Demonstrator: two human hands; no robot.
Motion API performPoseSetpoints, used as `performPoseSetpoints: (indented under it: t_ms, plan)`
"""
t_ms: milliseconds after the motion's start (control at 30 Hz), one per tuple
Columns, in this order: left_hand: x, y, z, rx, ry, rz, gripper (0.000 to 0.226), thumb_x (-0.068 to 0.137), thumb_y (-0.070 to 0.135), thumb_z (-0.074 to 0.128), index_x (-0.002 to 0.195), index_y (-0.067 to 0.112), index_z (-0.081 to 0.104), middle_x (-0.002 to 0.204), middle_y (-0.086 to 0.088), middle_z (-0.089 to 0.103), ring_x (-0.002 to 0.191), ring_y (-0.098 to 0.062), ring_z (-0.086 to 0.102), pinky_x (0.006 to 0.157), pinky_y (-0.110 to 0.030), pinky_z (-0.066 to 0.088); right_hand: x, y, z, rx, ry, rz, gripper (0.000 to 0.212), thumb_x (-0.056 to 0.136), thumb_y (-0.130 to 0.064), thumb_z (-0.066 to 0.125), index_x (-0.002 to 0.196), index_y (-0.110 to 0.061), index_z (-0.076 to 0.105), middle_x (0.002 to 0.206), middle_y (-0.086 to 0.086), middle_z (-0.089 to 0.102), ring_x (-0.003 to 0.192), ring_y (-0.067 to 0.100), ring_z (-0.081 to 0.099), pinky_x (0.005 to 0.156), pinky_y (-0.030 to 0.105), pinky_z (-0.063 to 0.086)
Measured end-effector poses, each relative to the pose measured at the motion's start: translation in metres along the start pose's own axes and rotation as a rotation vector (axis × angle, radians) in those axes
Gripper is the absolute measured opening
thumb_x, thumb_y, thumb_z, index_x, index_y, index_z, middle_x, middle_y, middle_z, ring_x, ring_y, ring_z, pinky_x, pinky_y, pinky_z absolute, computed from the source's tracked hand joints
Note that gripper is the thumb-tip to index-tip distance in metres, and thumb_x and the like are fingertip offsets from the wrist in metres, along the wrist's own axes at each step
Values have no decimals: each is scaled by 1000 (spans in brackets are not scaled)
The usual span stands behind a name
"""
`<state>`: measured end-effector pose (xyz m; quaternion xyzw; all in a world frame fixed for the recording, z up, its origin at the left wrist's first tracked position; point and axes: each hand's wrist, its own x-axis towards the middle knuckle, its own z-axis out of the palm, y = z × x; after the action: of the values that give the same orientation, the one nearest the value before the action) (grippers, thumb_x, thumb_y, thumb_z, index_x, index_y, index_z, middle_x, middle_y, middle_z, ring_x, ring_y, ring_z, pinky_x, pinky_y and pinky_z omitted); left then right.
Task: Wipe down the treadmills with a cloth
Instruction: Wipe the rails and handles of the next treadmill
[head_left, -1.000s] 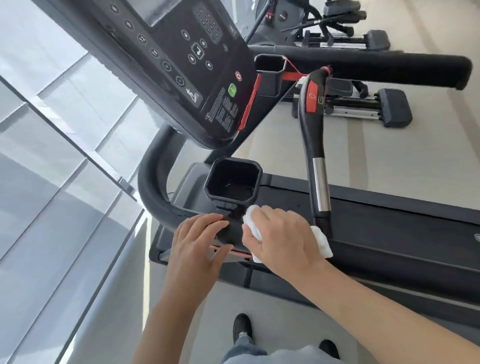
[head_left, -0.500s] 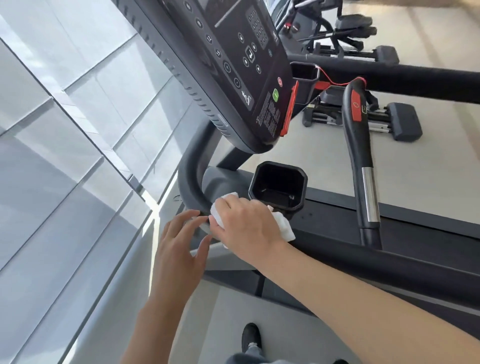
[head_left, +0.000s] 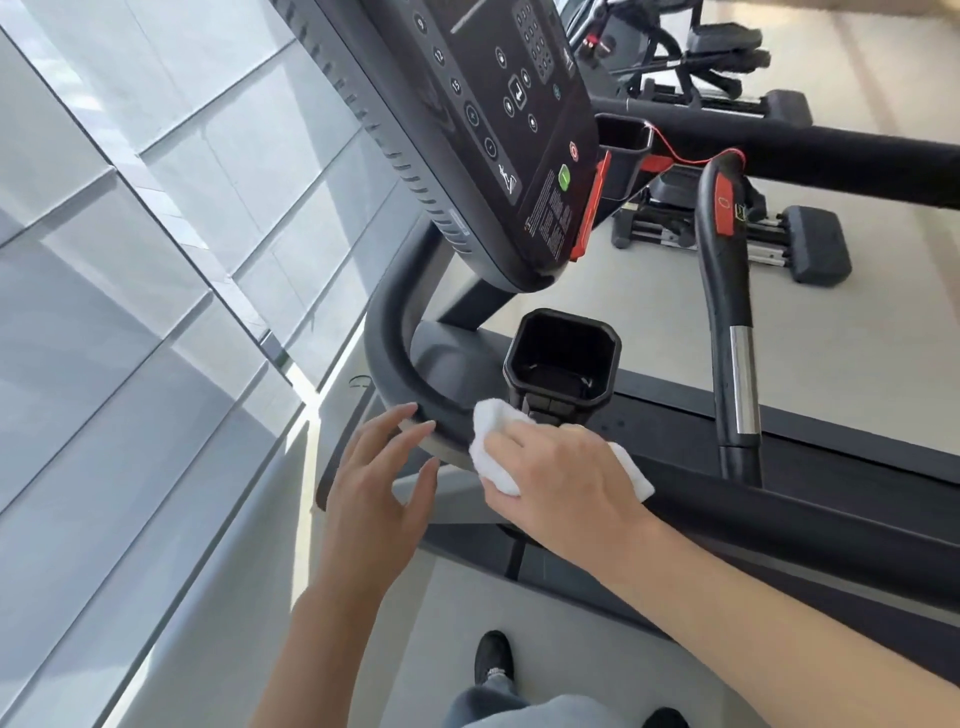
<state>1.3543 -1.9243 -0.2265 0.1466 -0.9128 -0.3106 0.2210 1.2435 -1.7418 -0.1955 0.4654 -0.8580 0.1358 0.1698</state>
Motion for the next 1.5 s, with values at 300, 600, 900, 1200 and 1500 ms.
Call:
performPoseSetpoints:
  t_ms: [300,600,900,1200,1500]
  plan:
    - [-12,35,22,-50,-35,100,21,97,16,69,115,22,80,145,10,62,148,-14,45,119,-35,39,-103,53,-40,-6,36,201,20,88,-33,72,78,-17,63,69,-7,52,55,17,45,54,27,34]
    - [-10,37,26,-57,-28,97,30,94,5,69,119,18,77,142,8,64,145,-16,48,118,-43,44,-42,30,-18,18,35,160,30,97,-44,54,90,-16,63,75,-5,58,54,22,55,46,29,40]
    - [-8,-1,-10,15,-20,-105,45,94,6,70,135,25,68,149,9,56,139,-15,50,109,-23,39,44,-21,31,-118,-67,-8,40,100,-49,45,113,-14,60,98,1,66,61,23,68,46,30,40]
    - [-18,-20,-26,-1,-40,-165,49,95,10,69,141,23,64,148,9,57,139,-17,51,117,-38,41,123,-55,59,-109,-75,23,39,101,-47,59,120,-13,56,110,3,67,74,27,73,53,29,33]
    - [4,-4,-10,-57,19,10,34,97,7,64,128,19,70,135,10,63,130,-17,56,108,-39,49,28,-2,16,-46,-115,-15,32,101,-43,45,119,-24,63,102,-9,67,69,20,66,58,32,49]
